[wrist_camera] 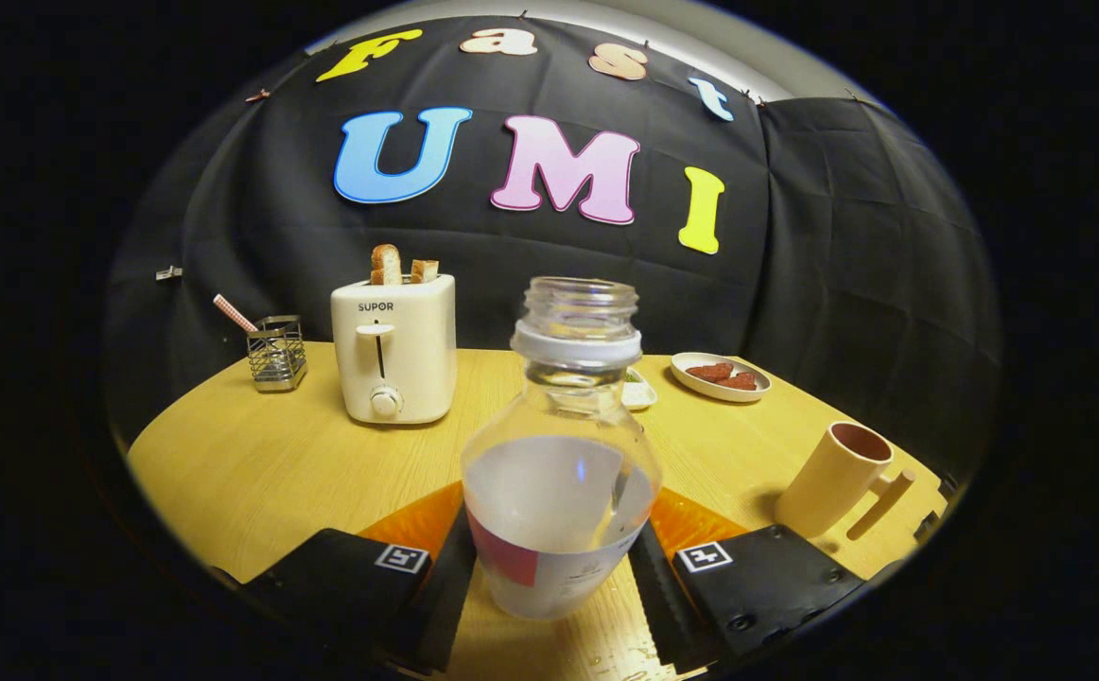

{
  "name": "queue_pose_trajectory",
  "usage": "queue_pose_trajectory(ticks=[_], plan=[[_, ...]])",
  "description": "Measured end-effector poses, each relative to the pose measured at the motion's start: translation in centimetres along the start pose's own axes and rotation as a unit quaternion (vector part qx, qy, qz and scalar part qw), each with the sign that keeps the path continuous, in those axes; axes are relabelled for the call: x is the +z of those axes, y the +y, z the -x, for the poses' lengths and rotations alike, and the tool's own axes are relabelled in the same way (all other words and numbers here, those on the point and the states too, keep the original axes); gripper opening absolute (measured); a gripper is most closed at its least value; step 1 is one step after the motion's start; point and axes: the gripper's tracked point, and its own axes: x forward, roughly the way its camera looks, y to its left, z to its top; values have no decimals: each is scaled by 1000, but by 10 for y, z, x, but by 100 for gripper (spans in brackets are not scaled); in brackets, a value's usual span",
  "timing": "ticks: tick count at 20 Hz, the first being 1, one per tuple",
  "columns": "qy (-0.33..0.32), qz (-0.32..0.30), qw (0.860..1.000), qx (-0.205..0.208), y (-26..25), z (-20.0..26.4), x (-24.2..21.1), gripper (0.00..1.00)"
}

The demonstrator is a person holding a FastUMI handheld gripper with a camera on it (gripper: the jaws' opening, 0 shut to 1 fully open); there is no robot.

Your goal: Take the bottle from table, then pour the juice into the cup, finally place the bottle on the coaster

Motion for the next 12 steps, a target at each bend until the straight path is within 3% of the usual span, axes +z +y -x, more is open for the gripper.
queue_pose_trajectory(ticks=[6, 12], plan=[[9, -22, 1000, 19, -9, 11, 6, 73], [11, -100, 993, 55, -23, 27, 48, 72]])
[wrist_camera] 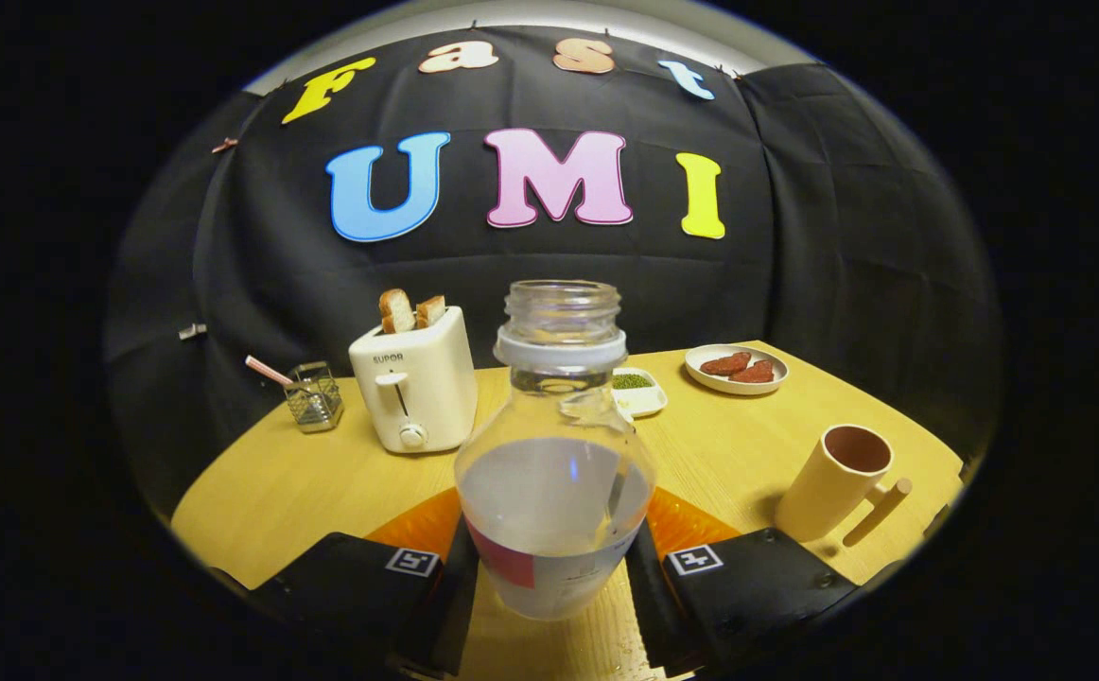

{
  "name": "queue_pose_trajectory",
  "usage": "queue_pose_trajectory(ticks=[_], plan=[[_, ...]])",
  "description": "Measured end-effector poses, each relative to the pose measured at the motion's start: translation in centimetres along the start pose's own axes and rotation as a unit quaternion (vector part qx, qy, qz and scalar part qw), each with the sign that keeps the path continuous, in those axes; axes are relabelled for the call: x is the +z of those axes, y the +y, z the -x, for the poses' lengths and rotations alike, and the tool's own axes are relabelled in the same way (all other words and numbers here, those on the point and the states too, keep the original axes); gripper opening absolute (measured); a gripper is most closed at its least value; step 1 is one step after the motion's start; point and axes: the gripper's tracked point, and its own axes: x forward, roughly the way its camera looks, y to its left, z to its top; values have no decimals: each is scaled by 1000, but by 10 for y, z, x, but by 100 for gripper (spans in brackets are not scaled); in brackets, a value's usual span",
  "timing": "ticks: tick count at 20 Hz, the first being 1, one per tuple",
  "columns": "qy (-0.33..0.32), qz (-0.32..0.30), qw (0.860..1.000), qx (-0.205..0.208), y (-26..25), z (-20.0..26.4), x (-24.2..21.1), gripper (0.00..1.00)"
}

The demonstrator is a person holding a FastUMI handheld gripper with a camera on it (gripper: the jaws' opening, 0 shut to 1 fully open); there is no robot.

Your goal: Take the bottle from table, then pour the juice into the cup, finally place the bottle on the coaster

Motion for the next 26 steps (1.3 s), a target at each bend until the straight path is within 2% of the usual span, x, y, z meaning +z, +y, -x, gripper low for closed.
queue_pose_trajectory(ticks=[3, 5, 11, 15, 19, 22, 26], plan=[[13, -73, 997, 27, -1, 9, 16, 72], [18, -135, 990, 41, -3, 15, 29, 72], [37, -291, 955, 48, -27, 20, 48, 72], [48, -356, 932, 47, -48, 16, 57, 72], [63, -422, 904, 37, -69, 8, 55, 72], [71, -486, 871, 24, -82, 3, 53, 72], [81, -542, 836, -1, -101, -6, 47, 72]])
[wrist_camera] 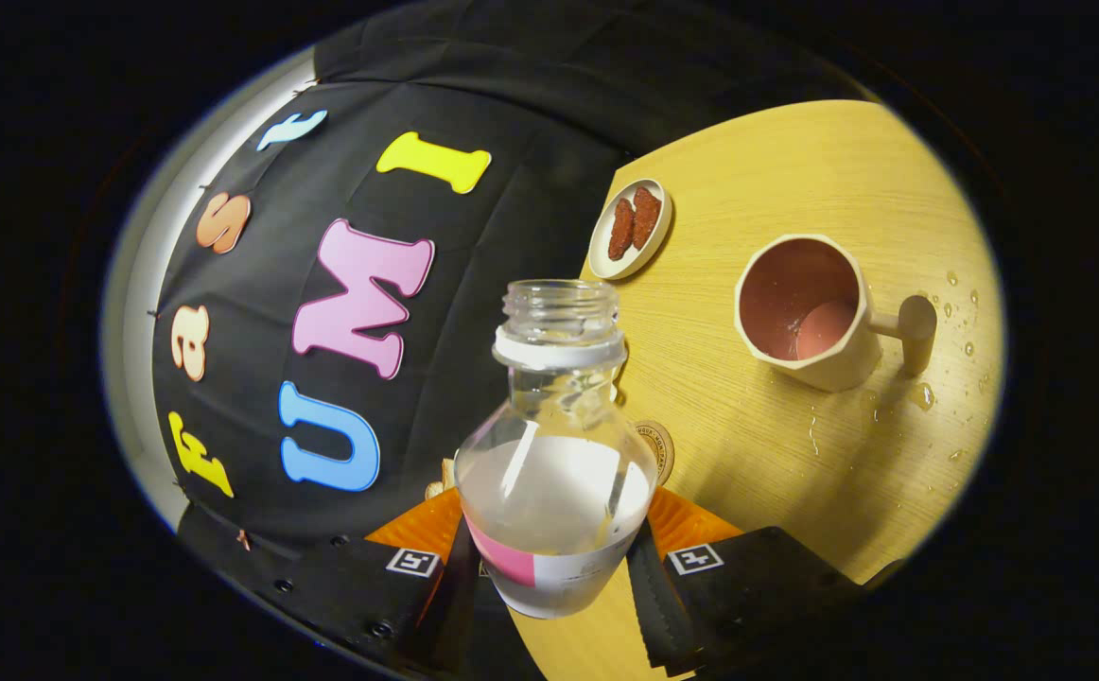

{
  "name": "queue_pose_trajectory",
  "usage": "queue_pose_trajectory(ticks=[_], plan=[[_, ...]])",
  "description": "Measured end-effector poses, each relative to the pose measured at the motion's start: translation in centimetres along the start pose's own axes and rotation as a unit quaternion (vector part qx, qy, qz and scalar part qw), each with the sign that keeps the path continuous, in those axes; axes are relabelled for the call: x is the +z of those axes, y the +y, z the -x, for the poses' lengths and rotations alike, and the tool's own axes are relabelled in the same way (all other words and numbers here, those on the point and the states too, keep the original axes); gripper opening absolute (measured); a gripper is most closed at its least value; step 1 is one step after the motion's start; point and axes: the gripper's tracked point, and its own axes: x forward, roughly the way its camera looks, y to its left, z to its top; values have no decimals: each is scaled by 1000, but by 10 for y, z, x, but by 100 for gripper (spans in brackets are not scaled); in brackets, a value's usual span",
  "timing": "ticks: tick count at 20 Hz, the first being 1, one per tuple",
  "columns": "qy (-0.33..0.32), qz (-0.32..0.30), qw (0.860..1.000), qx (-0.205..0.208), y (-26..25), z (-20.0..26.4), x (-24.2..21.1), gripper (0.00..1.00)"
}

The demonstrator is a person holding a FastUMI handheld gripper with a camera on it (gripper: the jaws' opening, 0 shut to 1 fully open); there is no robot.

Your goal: Take the bottle from table, then pour the juice into the cup, finally place the bottle on the coaster

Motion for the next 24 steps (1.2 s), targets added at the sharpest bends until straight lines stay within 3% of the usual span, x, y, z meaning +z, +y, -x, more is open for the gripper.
queue_pose_trajectory(ticks=[4, 8, 17, 24], plan=[[-2, -82, 997, -9, -2, -14, 14, 72], [-25, -174, 984, -20, -11, -18, 29, 72], [-26, -285, 957, -40, -14, -31, 42, 72], [-31, -376, 925, -39, -11, -42, 52, 72]])
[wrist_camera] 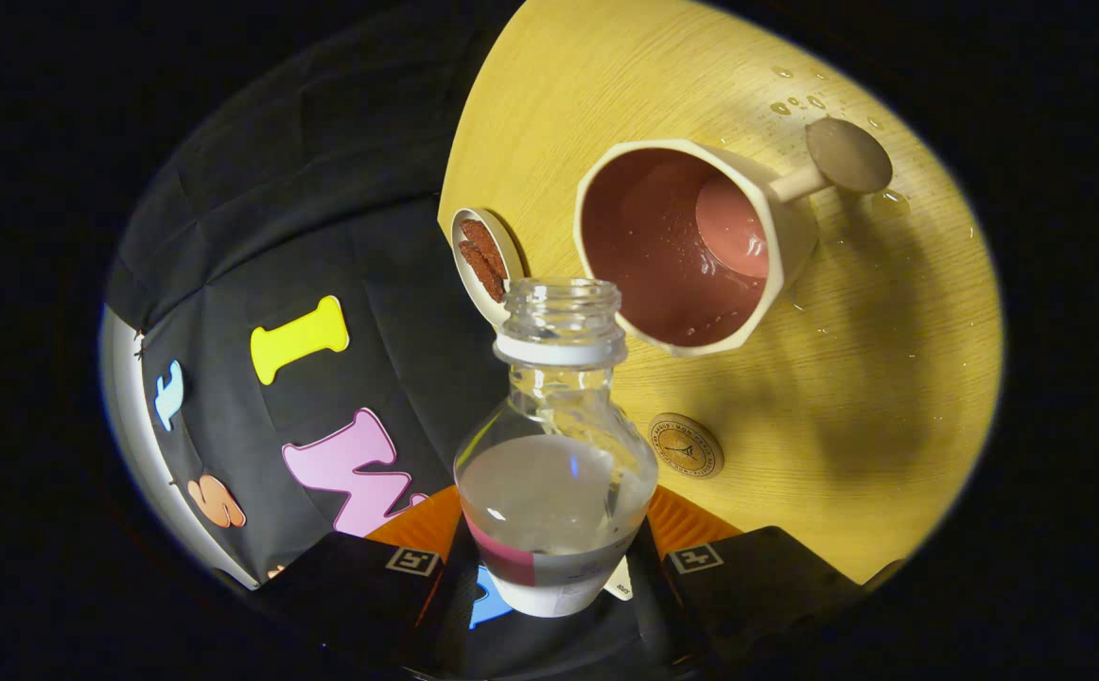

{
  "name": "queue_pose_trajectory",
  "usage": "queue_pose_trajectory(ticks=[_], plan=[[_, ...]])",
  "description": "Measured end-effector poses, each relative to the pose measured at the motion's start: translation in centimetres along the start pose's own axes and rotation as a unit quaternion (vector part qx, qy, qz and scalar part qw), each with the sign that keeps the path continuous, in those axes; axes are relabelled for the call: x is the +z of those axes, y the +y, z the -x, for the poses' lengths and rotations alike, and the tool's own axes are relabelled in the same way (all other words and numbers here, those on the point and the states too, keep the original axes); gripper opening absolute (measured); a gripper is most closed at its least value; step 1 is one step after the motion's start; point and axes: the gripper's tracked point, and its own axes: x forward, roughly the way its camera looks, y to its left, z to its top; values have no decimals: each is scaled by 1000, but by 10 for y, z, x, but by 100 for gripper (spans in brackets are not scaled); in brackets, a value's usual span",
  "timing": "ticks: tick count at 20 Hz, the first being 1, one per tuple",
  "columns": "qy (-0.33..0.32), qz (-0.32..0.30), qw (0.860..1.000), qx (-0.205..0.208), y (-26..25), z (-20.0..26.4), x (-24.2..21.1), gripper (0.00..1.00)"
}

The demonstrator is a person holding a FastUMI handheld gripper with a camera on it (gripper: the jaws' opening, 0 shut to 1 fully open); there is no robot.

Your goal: Take the bottle from table, then pour the juice into the cup, finally place the bottle on the coaster

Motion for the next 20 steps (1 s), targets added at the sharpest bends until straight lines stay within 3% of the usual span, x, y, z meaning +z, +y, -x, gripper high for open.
queue_pose_trajectory(ticks=[20], plan=[[15, -173, 985, 0, 10, -4, -1, 73]])
